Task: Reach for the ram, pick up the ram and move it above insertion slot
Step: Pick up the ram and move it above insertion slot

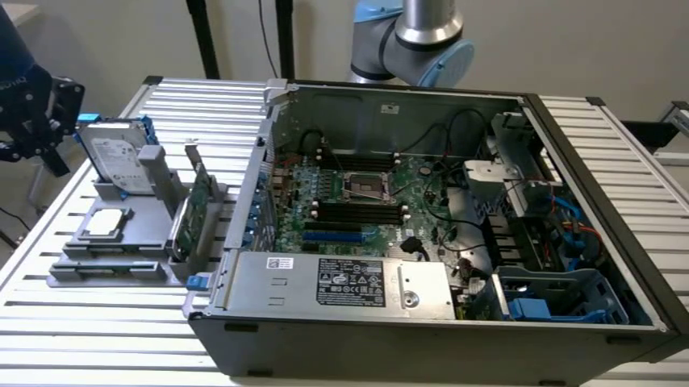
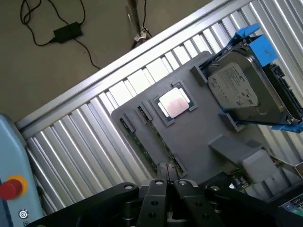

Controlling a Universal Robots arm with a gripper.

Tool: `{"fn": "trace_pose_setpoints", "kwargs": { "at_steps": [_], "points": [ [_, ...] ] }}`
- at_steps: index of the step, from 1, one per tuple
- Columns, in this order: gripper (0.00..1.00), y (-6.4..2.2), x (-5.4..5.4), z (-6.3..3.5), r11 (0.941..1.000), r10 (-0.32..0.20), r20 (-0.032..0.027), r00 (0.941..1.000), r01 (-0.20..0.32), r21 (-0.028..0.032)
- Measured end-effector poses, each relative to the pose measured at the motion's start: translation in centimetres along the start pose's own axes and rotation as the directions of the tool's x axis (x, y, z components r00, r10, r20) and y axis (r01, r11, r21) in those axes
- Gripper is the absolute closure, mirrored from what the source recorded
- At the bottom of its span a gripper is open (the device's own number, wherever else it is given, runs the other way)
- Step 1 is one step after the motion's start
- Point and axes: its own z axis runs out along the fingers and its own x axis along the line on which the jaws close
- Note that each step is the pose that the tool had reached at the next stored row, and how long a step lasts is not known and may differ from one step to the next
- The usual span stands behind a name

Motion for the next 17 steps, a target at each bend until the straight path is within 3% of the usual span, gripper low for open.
{"fn": "trace_pose_setpoints", "kwargs": {
  "at_steps": [4,8,13,17],
  "points": [
    [0.89,0.0,0.0,0.0,0.9973,-0.073,-0.0028,0.9973,0.073,0.0],
    [0.89,0.0,0.0,0.02,0.9894,-0.145,-0.0055,0.9894,0.145,-0.0002],
    [0.89,0.0,0.0,0.07,0.9722,-0.234,-0.0085,0.9722,0.234,0.0004],
    [0.89,-0.01,0.0,0.11,0.9527,-0.304,-0.0108,0.9526,0.304,0.0014]
  ]
}}
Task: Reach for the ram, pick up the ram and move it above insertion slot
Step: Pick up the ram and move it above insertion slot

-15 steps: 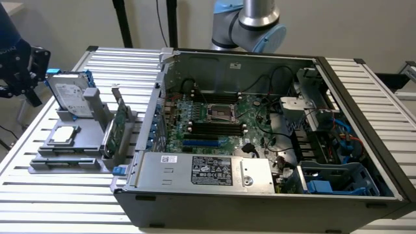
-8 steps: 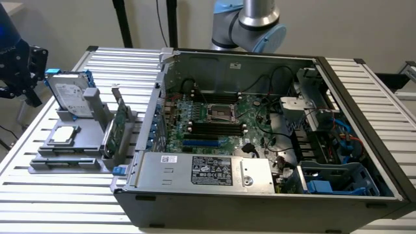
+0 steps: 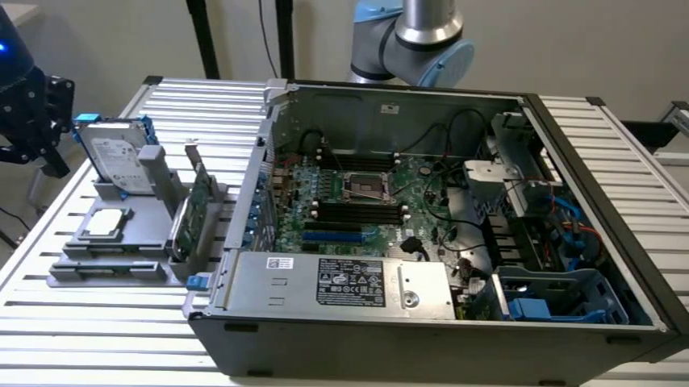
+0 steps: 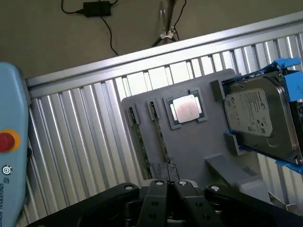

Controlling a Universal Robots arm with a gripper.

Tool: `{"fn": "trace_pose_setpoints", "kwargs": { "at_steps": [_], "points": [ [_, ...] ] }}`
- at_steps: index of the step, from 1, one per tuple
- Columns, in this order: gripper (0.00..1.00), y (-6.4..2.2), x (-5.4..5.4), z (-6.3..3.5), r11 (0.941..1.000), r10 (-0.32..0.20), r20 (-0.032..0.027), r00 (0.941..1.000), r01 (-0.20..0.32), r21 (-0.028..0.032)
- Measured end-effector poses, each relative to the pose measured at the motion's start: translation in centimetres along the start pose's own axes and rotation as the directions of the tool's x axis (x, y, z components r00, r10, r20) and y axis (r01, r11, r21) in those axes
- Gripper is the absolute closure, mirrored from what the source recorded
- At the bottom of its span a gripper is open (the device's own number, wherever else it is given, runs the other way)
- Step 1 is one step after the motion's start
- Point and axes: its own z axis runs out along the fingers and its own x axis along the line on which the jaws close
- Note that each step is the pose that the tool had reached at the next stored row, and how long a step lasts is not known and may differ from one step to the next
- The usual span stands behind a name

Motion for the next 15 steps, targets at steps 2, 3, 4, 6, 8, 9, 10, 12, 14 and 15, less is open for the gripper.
{"fn": "trace_pose_setpoints", "kwargs": {
  "at_steps": [2,3,4,6,8,9,10,12,14,15],
  "points": [
    [0.89,0.0,0.0,0.02,0.9993,-0.037,-0.0011,0.9993,0.037,0.0009],
    [0.89,0.0,0.0,0.04,0.9985,-0.054,-0.0016,0.9985,0.054,0.0014],
    [0.89,0.0,0.0,0.05,0.9973,-0.074,-0.0022,0.9973,0.074,0.0018],
    [0.89,0.0,0.0,0.08,0.9939,-0.11,-0.0033,0.9939,0.11,0.0027],
    [0.89,0.0,0.0,0.11,0.9894,-0.145,-0.0044,0.9894,0.145,0.0036],
    [0.89,0.0,0.0,0.12,0.9866,-0.163,-0.0051,0.9866,0.163,0.004],
    [0.89,0.0,0.0,0.13,0.9835,-0.181,-0.0056,0.9835,0.181,0.0045],
    [0.89,0.0,0.0,0.16,0.9763,-0.216,-0.0068,0.9763,0.216,0.0055],
    [0.89,0.0,0.0,0.17,0.9675,-0.253,-0.0081,0.9675,0.253,0.0075],
    [0.89,0.0,0.01,0.18,0.9644,-0.264,-0.0085,0.9644,0.264,0.0086]
  ]
}}
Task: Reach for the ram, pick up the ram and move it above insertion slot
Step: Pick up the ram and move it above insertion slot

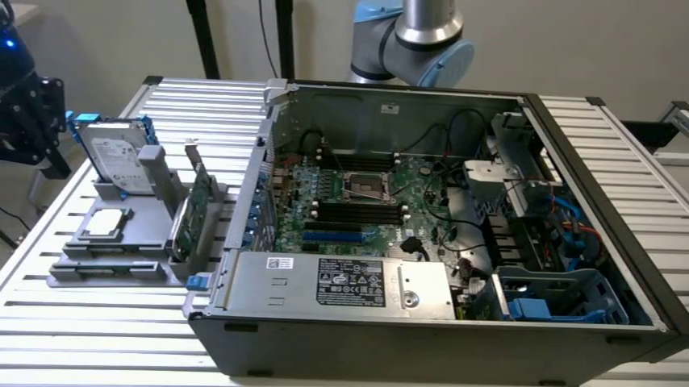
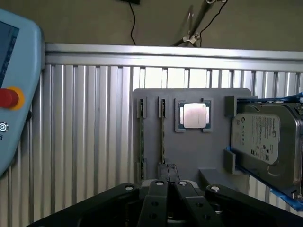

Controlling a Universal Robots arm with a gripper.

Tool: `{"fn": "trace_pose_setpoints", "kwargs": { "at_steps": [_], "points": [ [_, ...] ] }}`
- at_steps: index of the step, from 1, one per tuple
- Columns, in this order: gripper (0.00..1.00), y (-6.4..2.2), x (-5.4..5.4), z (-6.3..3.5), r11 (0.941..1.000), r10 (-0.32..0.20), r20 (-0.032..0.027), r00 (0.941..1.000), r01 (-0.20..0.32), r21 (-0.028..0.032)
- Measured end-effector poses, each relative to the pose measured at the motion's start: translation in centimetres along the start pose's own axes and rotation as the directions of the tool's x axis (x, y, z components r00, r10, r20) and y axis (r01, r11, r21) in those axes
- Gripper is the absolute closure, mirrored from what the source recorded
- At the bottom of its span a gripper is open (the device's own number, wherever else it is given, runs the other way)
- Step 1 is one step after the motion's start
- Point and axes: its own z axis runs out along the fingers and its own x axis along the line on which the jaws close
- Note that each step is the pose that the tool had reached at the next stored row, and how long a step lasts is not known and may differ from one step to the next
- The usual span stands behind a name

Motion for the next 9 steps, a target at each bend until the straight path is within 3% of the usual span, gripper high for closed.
{"fn": "trace_pose_setpoints", "kwargs": {
  "at_steps": [5,7,9],
  "points": [
    [0.88,0.0,0.01,-0.01,1.0,-0.007,-0.0002,1.0,0.007,0.0002],
    [0.82,0.0,0.01,-0.01,1.0,-0.007,-0.0002,1.0,0.007,0.0002],
    [0.7,0.01,0.01,0.02,1.0,-0.007,-0.0003,1.0,0.007,0.0001]
  ]
}}
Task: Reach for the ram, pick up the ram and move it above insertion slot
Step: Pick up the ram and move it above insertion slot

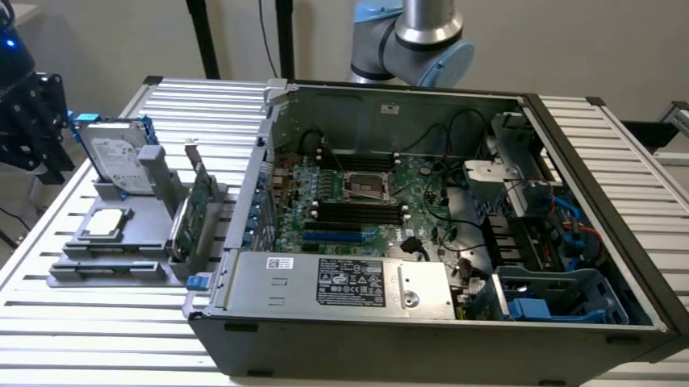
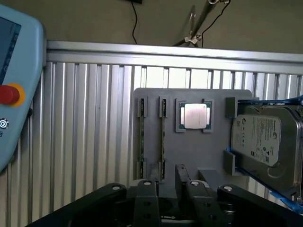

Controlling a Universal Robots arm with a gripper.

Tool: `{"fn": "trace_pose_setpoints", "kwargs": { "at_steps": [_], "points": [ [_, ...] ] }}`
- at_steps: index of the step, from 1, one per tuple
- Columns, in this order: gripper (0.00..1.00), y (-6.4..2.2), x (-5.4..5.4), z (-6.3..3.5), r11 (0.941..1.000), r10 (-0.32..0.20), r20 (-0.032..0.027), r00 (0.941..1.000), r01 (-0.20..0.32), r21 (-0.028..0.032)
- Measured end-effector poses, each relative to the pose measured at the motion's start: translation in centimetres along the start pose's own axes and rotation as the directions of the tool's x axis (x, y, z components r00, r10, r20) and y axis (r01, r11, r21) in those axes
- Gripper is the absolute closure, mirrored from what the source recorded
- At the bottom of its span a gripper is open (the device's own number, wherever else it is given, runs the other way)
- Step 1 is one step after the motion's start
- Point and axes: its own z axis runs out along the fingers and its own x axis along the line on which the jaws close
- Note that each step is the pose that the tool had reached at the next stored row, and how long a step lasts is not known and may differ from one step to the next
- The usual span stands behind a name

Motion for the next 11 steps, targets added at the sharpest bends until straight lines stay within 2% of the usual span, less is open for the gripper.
{"fn": "trace_pose_setpoints", "kwargs": {
  "at_steps": [3,4,11],
  "points": [
    [0.64,-0.01,0.1,0.17,1.0,0.0,0.0001,1.0,0.0,0.0001],
    [0.58,-0.01,0.1,0.27,1.0,0.0,0.0001,1.0,0.0,0.0001],
    [0.58,-0.01,0.8,1.5,1.0,-0.002,0.0018,1.0,0.002,0.0002]
  ]
}}
